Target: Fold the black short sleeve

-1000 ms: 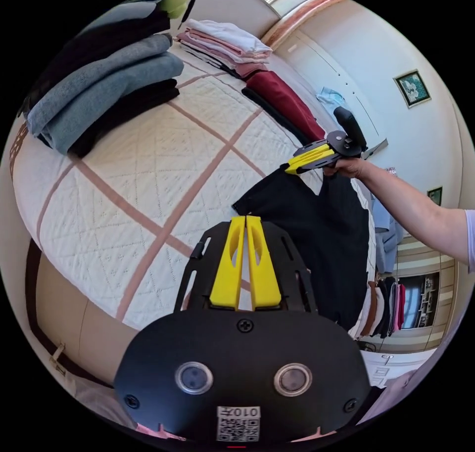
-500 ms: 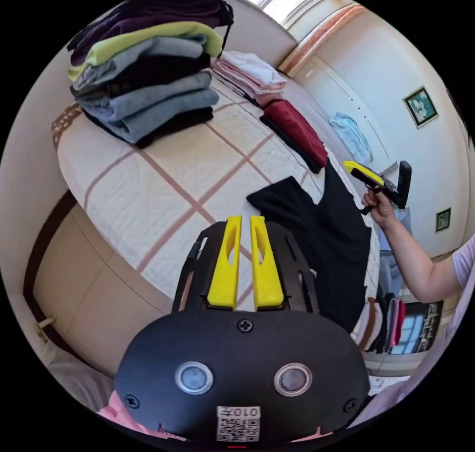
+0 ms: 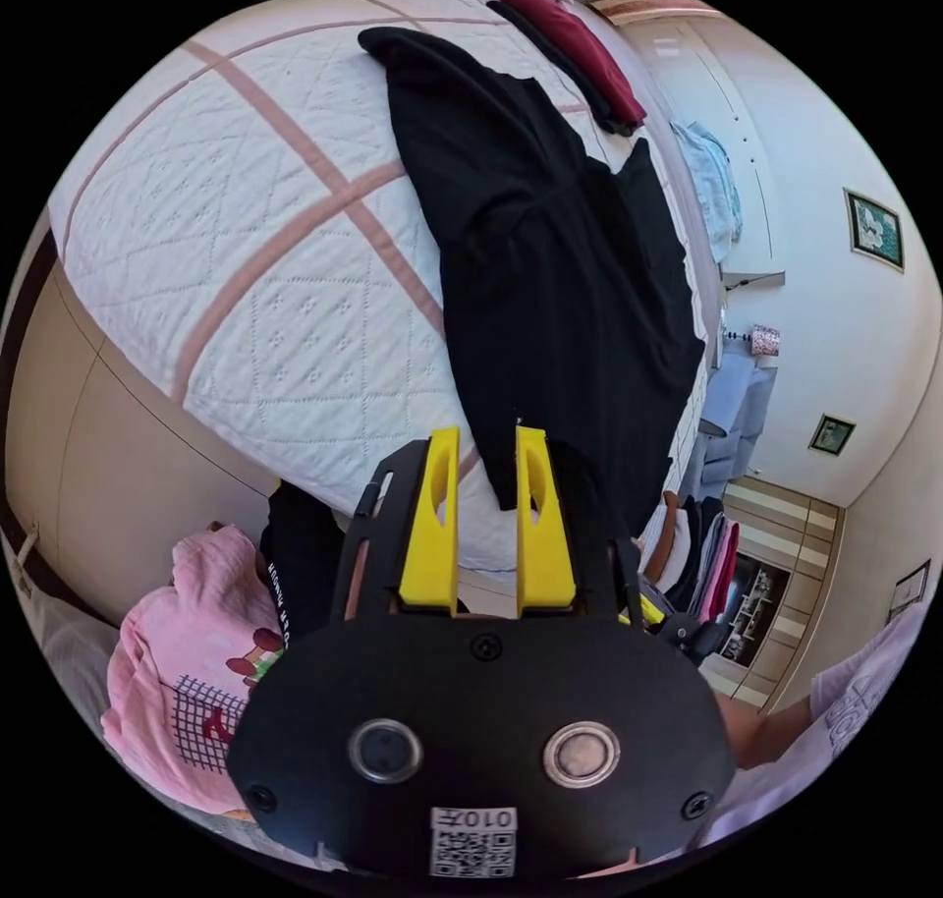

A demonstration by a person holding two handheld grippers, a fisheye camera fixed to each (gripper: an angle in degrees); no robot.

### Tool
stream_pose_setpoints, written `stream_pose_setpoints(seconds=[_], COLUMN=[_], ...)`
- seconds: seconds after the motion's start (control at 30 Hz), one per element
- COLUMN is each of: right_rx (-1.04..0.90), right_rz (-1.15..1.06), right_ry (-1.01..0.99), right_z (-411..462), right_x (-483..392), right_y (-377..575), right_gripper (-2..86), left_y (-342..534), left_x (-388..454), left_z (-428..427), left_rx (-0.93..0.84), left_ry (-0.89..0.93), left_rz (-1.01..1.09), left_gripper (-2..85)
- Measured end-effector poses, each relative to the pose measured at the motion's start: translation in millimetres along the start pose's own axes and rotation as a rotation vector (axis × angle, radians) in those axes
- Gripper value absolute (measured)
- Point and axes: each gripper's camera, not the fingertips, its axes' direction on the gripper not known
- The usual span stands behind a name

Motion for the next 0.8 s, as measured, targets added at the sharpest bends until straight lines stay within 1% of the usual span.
stream_pose_setpoints(seconds=[0.1, 0.17, 0.27, 0.37, 0.43, 0.5, 0.63, 0.73, 0.8], right_rx=[0.012, 0.027, 0.057, 0.099, 0.12, 0.124, 0.137, 0.087, 0.073], right_rz=[-0.05, -0.092, -0.097, -0.062, -0.039, -0.039, -0.084, -0.104, -0.095], right_ry=[0.062, 0.107, 0.113, 0.077, 0.09, 0.087, 0.018, 0.0, -0.011], right_z=[30, 52, 65, 70, 73, 78, 88, 112, 127], right_x=[-11, -19, -23, -20, -17, -15, -21, -27, -26], right_y=[6, 12, 24, 41, 51, 60, 83, 102, 111], right_gripper=[10.6, 10.4, 8.1, 3.8, 3.1, 2.8, 2.8, 2.8, 2.8], left_y=[3, 3, 6, 9, 13, 17, 32, 47, 56], left_x=[15, 21, 36, 47, 55, 62, 79, 92, 99], left_z=[5, 12, 19, 22, 22, 21, 14, 20, 26], left_rx=[-0.008, -0.027, -0.03, -0.018, -0.021, -0.033, -0.045, -0.102, -0.096], left_ry=[-0.017, 0.028, 0.037, 0.04, 0.049, 0.043, 0.02, -0.016, -0.022], left_rz=[0.005, 0.0, 0.006, -0.004, -0.005, 0.003, -0.002, 0.013, 0.016], left_gripper=[4.8, 4.1, 2.6, 0.7, 0.2, 0.0, -0.2, -0.2, -0.2])
